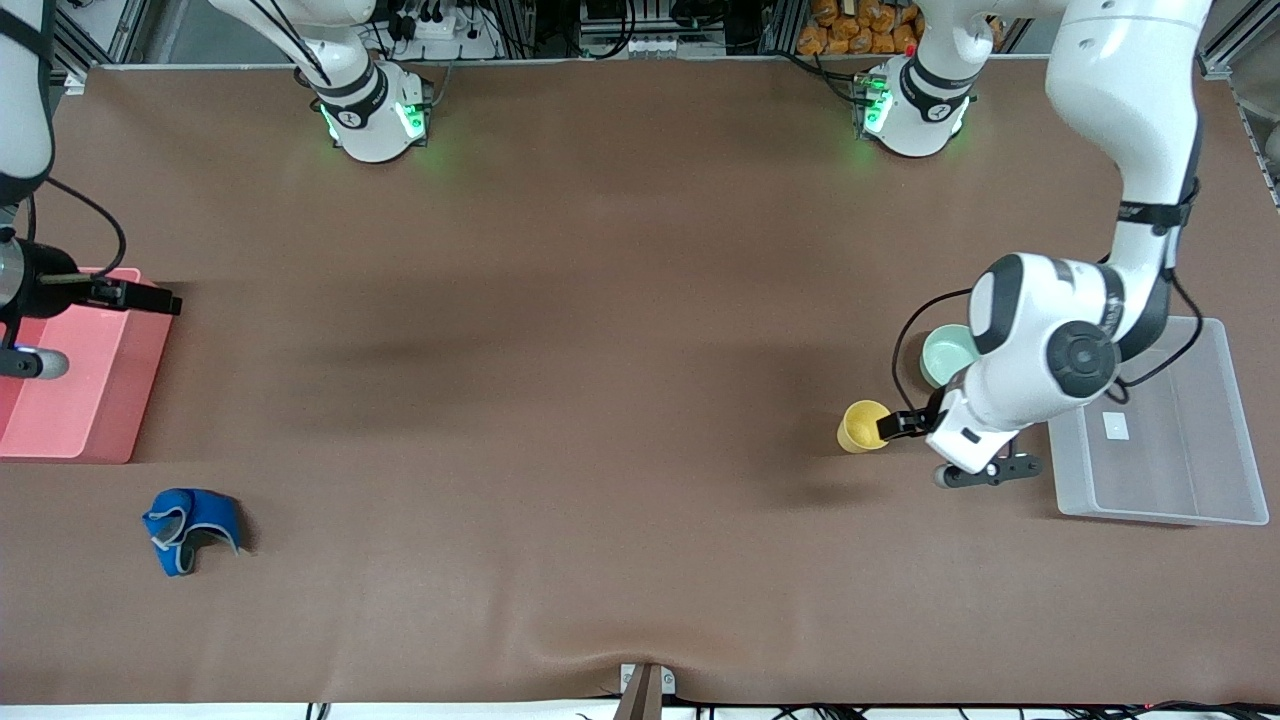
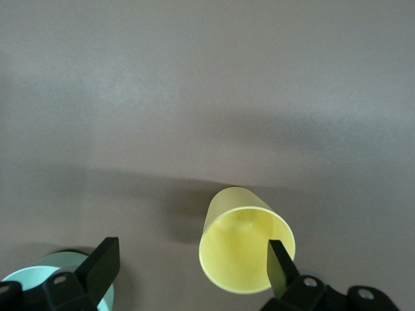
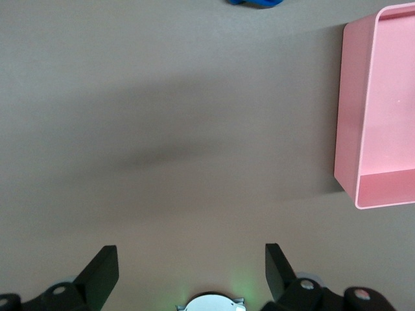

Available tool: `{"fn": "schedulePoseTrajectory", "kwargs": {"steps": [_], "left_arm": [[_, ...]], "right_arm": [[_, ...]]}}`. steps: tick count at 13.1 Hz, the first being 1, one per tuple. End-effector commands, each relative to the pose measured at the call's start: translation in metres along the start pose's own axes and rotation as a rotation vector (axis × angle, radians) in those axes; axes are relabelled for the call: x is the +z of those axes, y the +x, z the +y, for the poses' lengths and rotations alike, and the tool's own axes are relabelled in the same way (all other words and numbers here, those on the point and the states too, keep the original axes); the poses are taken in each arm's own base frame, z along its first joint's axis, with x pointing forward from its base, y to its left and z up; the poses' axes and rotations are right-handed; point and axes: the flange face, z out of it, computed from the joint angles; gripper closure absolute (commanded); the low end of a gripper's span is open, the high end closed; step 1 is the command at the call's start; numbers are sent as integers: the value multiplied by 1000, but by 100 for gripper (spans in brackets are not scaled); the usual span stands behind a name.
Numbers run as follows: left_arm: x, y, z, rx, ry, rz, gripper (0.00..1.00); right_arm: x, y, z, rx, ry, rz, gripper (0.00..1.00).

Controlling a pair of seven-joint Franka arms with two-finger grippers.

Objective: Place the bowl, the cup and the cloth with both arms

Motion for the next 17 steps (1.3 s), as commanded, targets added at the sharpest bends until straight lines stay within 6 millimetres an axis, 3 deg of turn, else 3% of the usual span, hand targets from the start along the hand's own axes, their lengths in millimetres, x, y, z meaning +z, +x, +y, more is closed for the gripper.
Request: {"fn": "schedulePoseTrajectory", "kwargs": {"steps": [1, 2, 4, 5, 8, 9, 12, 15, 17], "left_arm": [[21, -4, 5, -3, 28, -2, 0], [28, -9, 1, -6, 30, -6, 2], [36, -15, 1, -3, 35, -20, 20], [39, -14, 1, -4, 33, -17, 32], [45, -17, 0, -4, 34, -19, 87], [47, -18, -1, -4, 35, -23, 100], [27, -13, 2, -45, 26, 6, 100], [-21, 7, -7, -71, 26, 17, 100], [-49, 20, -29, -76, 40, -5, 100]], "right_arm": [[8, 12, 27, 60, 33, 11, 0], [14, 16, 33, 71, 37, 5, 0], [22, 21, 40, 84, 42, -8, 0], [26, 24, 46, 93, 45, -14, 0], [33, 27, 42, 86, 42, -27, 0], [41, 31, 43, 87, 42, -44, 0], [61, 46, 46, 79, 45, -67, 0], [56, 52, 33, 72, 41, -22, 0], [53, 57, 31, 69, 40, 20, 0]]}}
